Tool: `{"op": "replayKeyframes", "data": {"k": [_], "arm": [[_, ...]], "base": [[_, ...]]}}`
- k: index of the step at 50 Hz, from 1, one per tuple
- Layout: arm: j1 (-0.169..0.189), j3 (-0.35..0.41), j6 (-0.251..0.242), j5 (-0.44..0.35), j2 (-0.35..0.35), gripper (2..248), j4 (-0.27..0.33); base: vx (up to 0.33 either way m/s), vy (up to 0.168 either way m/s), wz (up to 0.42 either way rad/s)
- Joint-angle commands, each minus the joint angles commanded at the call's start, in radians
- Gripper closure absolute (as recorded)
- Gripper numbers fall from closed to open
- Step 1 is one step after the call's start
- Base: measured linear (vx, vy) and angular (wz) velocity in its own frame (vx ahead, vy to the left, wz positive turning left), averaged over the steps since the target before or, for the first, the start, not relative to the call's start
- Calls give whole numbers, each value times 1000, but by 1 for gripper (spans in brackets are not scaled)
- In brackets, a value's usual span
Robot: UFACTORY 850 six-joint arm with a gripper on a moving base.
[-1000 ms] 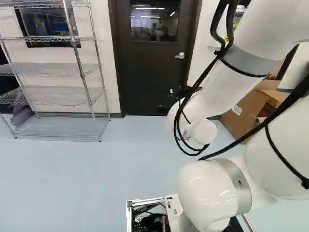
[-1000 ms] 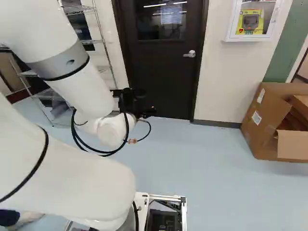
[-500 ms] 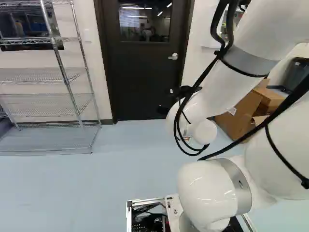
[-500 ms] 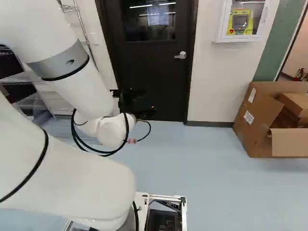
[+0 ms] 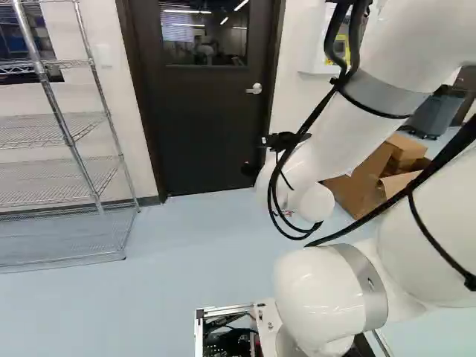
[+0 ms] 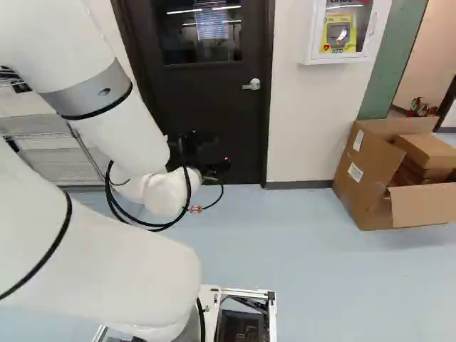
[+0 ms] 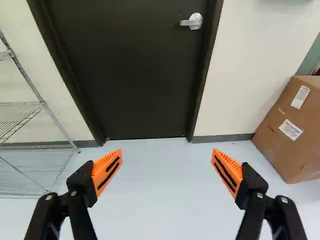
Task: Open the door and move inside
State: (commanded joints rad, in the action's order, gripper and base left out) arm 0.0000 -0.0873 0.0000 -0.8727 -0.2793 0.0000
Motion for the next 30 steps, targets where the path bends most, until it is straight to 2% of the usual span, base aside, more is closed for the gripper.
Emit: {"op": "replayKeyframes", "data": {"k": [30], "arm": [[0, 0, 0, 0, 0, 3, 0]], "base": [[197, 105, -44]]}}
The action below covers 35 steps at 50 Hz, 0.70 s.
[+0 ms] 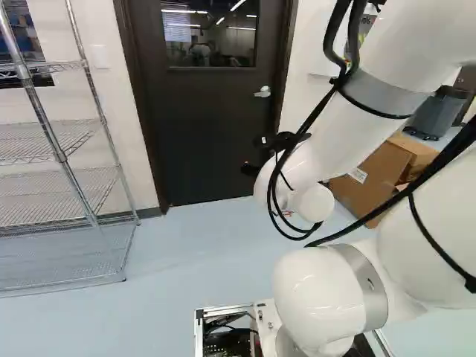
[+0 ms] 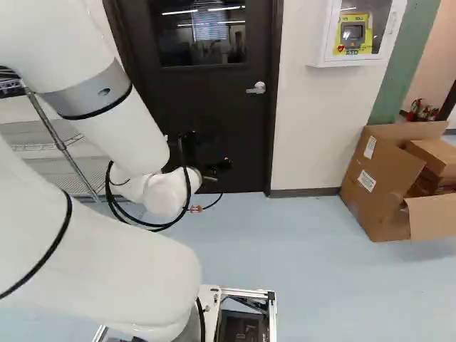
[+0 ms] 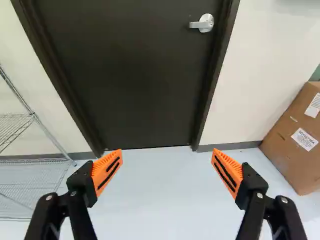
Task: Open the door and move inside
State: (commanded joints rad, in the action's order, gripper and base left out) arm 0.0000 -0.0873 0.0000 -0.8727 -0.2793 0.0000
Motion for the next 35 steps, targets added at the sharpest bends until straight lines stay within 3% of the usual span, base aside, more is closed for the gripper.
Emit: {"op": "replayKeyframes", "data": {"k": [35], "arm": [[0, 0, 0, 0, 0, 3, 0]], "base": [[225, 48, -249]]}}
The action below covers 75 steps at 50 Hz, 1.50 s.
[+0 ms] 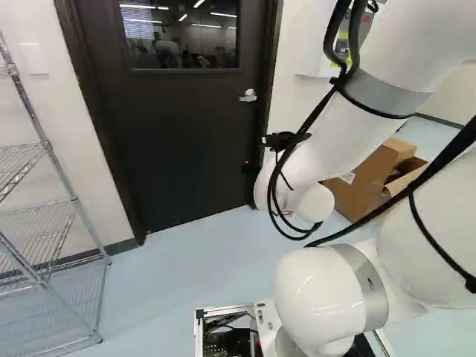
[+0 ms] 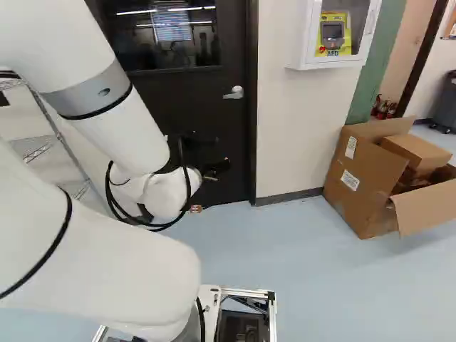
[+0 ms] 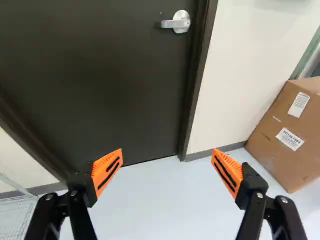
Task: Open the door and move inside
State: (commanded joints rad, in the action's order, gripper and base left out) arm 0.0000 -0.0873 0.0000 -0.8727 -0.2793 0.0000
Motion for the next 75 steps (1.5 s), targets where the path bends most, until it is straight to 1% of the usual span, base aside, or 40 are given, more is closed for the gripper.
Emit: {"op": "replayKeyframes", "data": {"k": [15, 56, 65, 75], "arm": [[0, 0, 0, 0, 0, 3, 0], [0, 0, 0, 0, 0, 3, 0], [0, 0, 0, 0, 0, 3, 0], [0, 0, 0, 0, 0, 3, 0]], "base": [[220, 42, -227], [213, 87, -33], [152, 80, -29], [17, 9, 1]]}}
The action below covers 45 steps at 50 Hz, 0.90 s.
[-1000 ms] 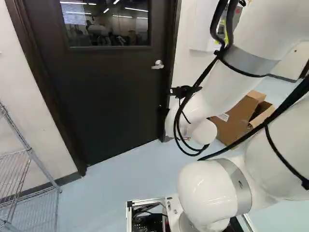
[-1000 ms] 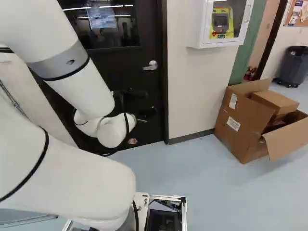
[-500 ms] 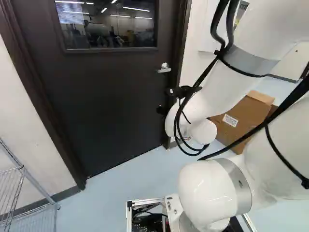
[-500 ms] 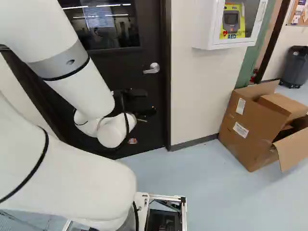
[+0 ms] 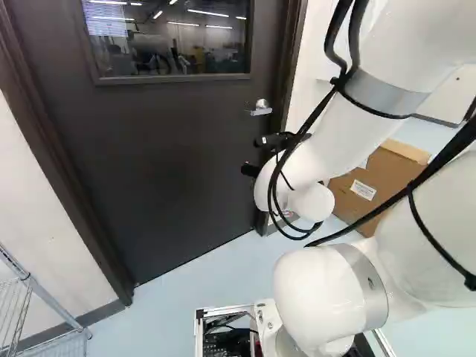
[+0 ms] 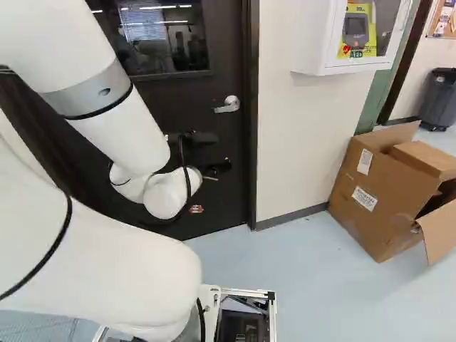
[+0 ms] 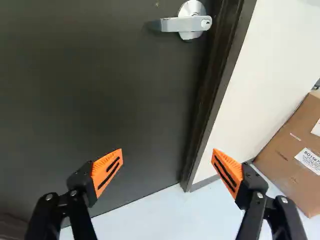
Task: Open the door and move inside
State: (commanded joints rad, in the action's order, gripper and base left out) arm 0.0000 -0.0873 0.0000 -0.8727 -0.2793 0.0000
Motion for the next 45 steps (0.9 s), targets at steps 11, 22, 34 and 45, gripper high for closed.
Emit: {"op": "replayKeyframes", "data": {"k": [11, 22, 34, 45], "arm": [[0, -18, 0, 0, 21, 3, 0], [0, -46, 0, 0, 54, 3, 0], [2, -86, 0, 0, 76, 3, 0], [13, -128, 0, 0, 92, 3, 2]], "base": [[2, 1, 2], [0, 0, 0], [0, 0, 0], [0, 0, 0]]}}
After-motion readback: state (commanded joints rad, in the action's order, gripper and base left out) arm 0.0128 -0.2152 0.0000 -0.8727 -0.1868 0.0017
